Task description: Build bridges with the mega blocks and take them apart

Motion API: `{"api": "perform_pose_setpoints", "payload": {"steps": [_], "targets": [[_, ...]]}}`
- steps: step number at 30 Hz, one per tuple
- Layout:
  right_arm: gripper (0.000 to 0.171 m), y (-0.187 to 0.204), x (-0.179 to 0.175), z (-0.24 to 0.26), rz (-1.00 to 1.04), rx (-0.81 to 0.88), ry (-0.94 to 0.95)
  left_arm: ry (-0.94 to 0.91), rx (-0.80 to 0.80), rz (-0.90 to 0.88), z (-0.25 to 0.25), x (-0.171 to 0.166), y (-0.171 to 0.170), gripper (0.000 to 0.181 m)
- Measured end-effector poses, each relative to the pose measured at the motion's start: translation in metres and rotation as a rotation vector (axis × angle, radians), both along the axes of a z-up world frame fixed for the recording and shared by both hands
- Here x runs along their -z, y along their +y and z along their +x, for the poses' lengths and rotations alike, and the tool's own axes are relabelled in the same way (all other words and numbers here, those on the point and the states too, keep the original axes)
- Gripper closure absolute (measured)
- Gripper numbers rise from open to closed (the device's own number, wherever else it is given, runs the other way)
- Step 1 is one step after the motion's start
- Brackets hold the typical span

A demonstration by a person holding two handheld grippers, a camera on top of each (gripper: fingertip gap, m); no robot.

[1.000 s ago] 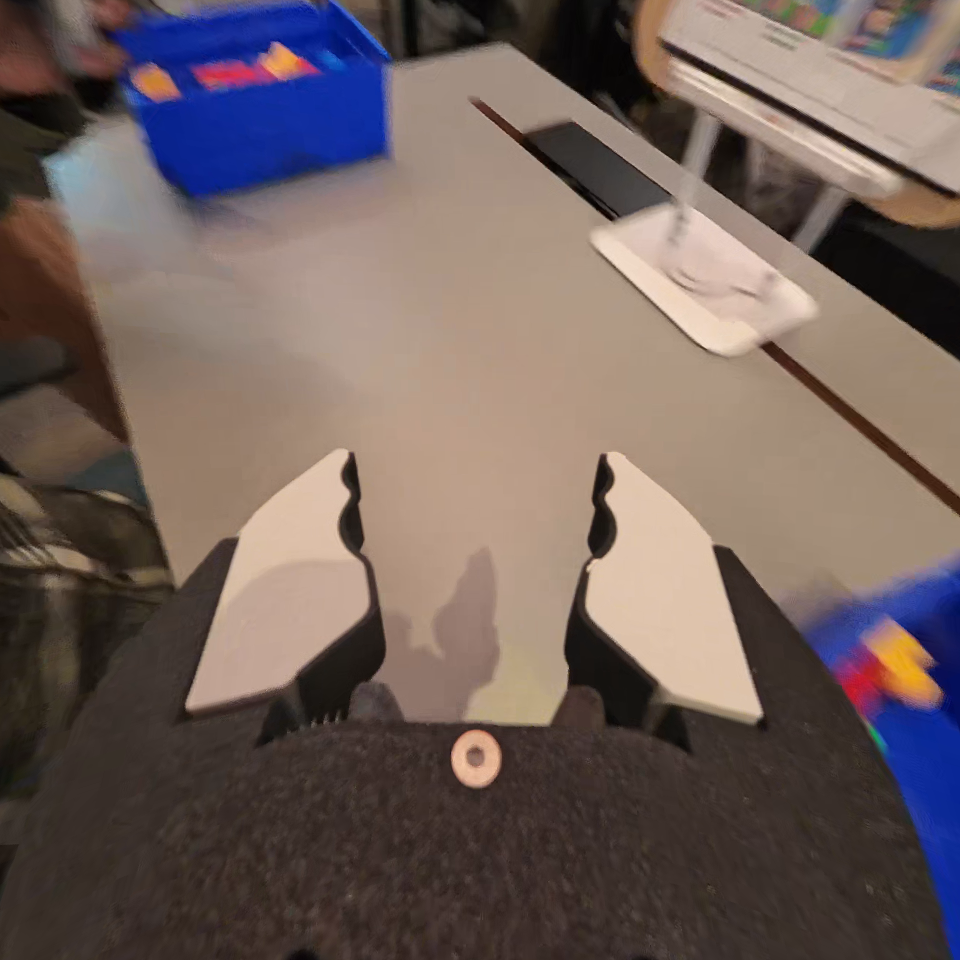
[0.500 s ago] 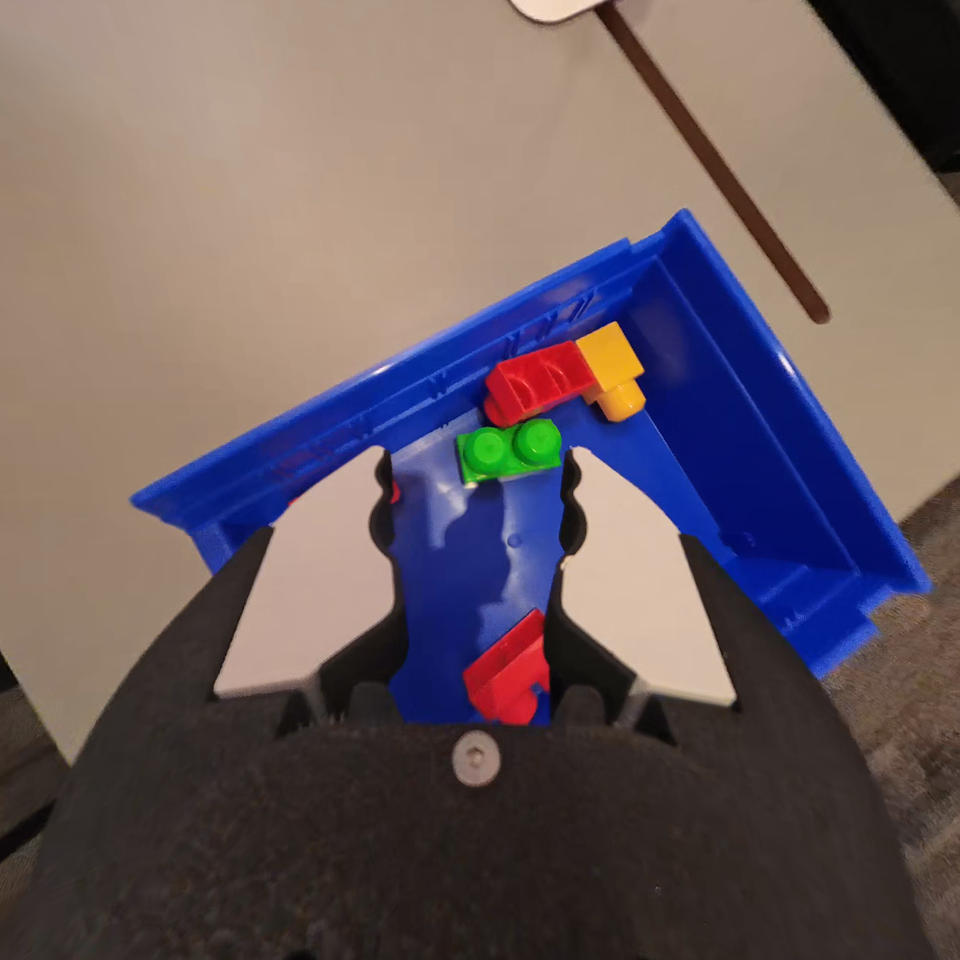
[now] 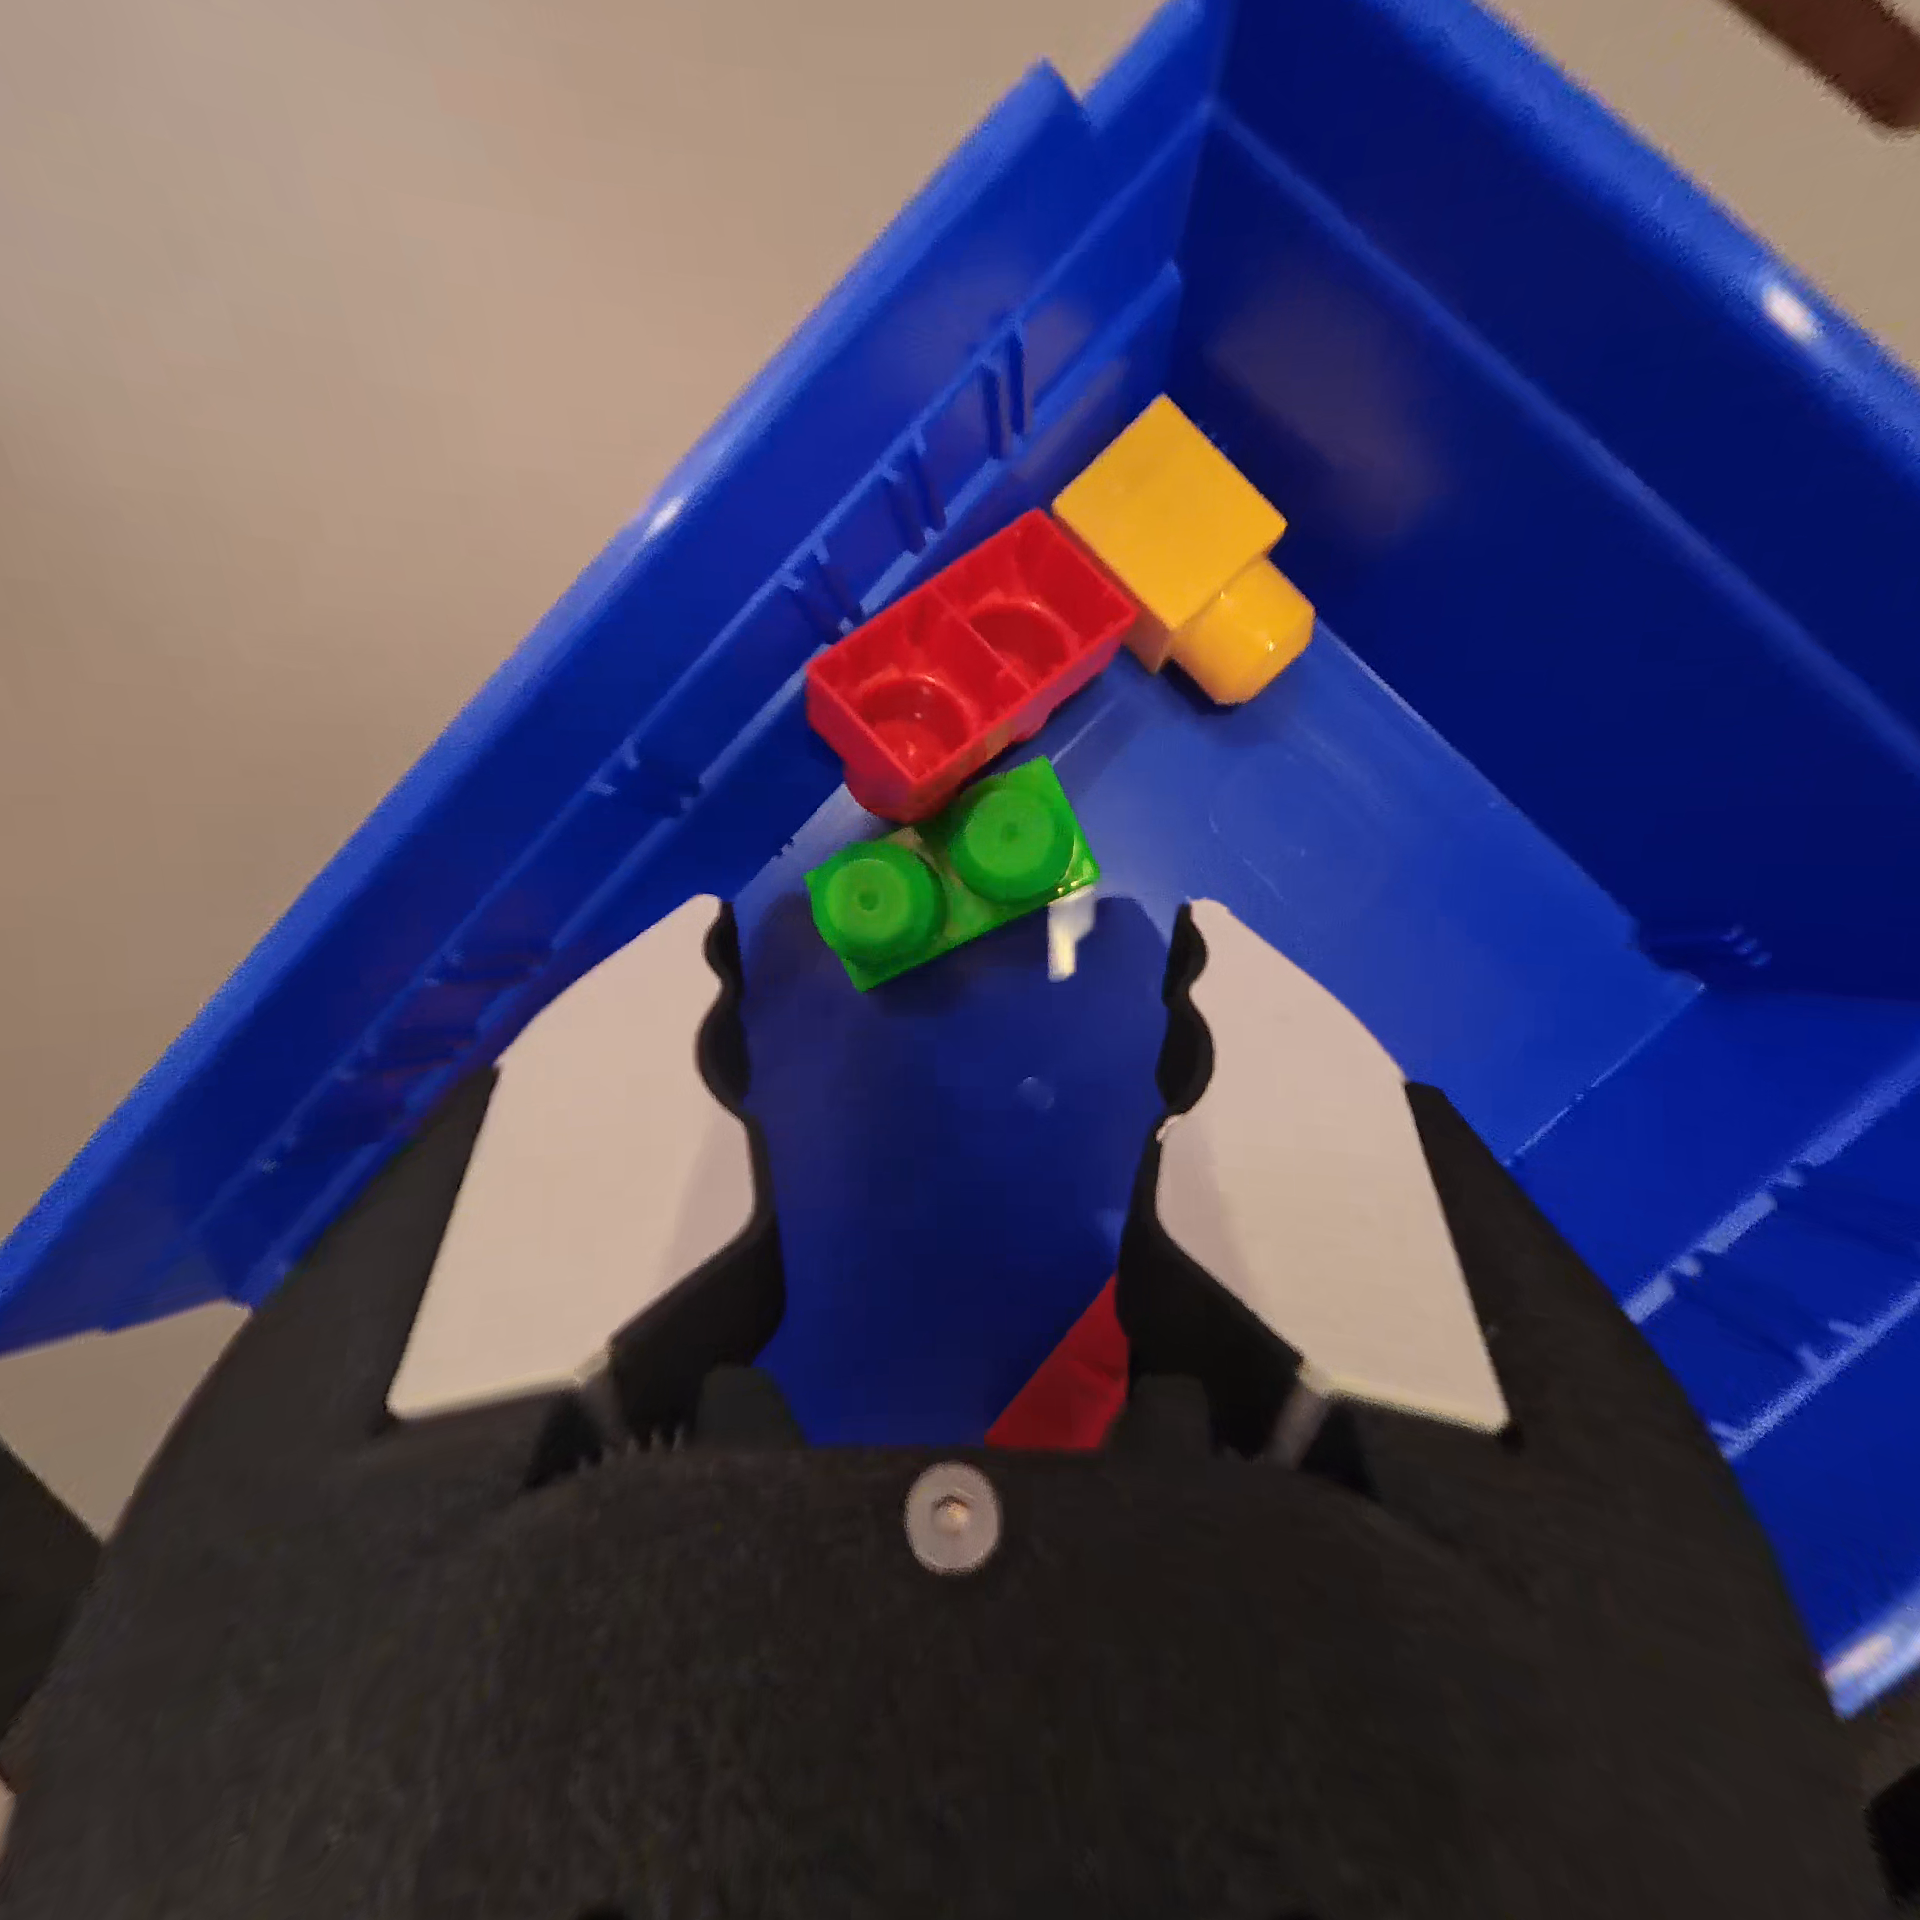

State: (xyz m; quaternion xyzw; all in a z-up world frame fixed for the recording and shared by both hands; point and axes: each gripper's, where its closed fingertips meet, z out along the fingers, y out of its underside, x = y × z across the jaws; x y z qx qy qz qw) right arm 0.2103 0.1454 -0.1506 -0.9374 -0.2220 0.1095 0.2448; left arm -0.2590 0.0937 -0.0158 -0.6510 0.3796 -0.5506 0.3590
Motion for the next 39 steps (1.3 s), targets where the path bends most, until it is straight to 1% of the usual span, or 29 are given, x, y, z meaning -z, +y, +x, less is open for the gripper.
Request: {"api": "perform_pose_setpoints", "payload": {"steps": [3, 4, 8, 10, 12, 13, 15, 17, 18, 21, 24, 26, 27, 28, 30, 32, 34, 37, 39], "targets": [[0.086, 0.002, 0.015, -0.001, -0.053, 0.076, -0.024, 0.009, 0.021, 0.0, 0.007, 0.001, -0.001, 0.116], [0.086, 0.002, 0.02, 0.0, -0.074, 0.098, -0.041, 0.013, 0.029, 0.003, 0.009, 0.002, -0.002, 0.116], [0.092, -0.004, 0.034, 0.02, -0.162, 0.183, -0.178, 0.034, 0.038, 0.013, 0.01, 0.005, -0.006, 0.115], [0.095, -0.01, 0.033, 0.044, -0.185, 0.24, -0.306, 0.033, 0.033, 0.013, 0.006, 0.006, -0.006, 0.116], [0.099, -0.014, 0.026, 0.058, -0.195, 0.273, -0.351, 0.028, 0.021, 0.01, 0.001, 0.005, -0.005, 0.116], [0.101, -0.015, 0.021, 0.06, -0.194, 0.283, -0.34, 0.024, 0.016, 0.006, -0.001, 0.005, -0.004, 0.116], [0.102, -0.012, 0.015, 0.053, -0.178, 0.258, -0.257, 0.008, 0.01, -0.001, -0.005, 0.005, -0.004, 0.116], [0.102, -0.006, 0.013, 0.042, -0.16, 0.215, -0.172, -0.004, 0.008, -0.007, -0.008, 0.006, -0.004, 0.116], [0.102, -0.004, 0.014, 0.04, -0.157, 0.207, -0.161, -0.009, 0.008, -0.01, -0.008, 0.006, -0.004, 0.116], [0.102, 0.002, 0.026, 0.037, -0.195, 0.216, -0.153, -0.014, 0.011, -0.013, -0.01, 0.008, -0.006, 0.116], [0.107, 0.003, 0.043, 0.04, -0.273, 0.277, -0.166, -0.007, 0.009, -0.01, -0.013, 0.01, -0.007, 0.116], [0.116, 0.002, 0.054, 0.041, -0.327, 0.309, -0.146, -0.007, 0.002, -0.015, -0.016, 0.012, -0.006, 0.116], [0.127, 0.0, 0.059, 0.04, -0.356, 0.319, -0.127, -0.013, -0.001, -0.02, -0.017, 0.013, -0.006, 0.116], [0.136, 0.003, 0.058, 0.045, -0.341, 0.334, -0.141, -0.017, -0.004, -0.025, -0.019, 0.013, -0.004, 0.116], [0.136, 0.0, 0.055, 0.049, -0.337, 0.324, -0.141, -0.023, -0.01, -0.028, -0.02, 0.015, -0.002, 0.116], [0.136, -0.004, 0.042, 0.048, -0.318, 0.303, -0.125, -0.033, -0.009, -0.028, -0.019, 0.014, 0.002, 0.116], [0.136, -0.01, 0.015, 0.046, -0.269, 0.261, -0.155, -0.032, -0.005, -0.024, -0.015, 0.014, 0.007, 0.116], [0.136, -0.018, -0.04, 0.02, -0.201, 0.106, -0.212, -0.033, 0.027, -0.01, 0.002, 0.011, 0.017, 0.117], [0.136, -0.023, -0.075, -0.015, -0.16, -0.043, -0.244, -0.027, 0.075, 0.019, 0.021, 0.007, 0.023, 0.118]]}}
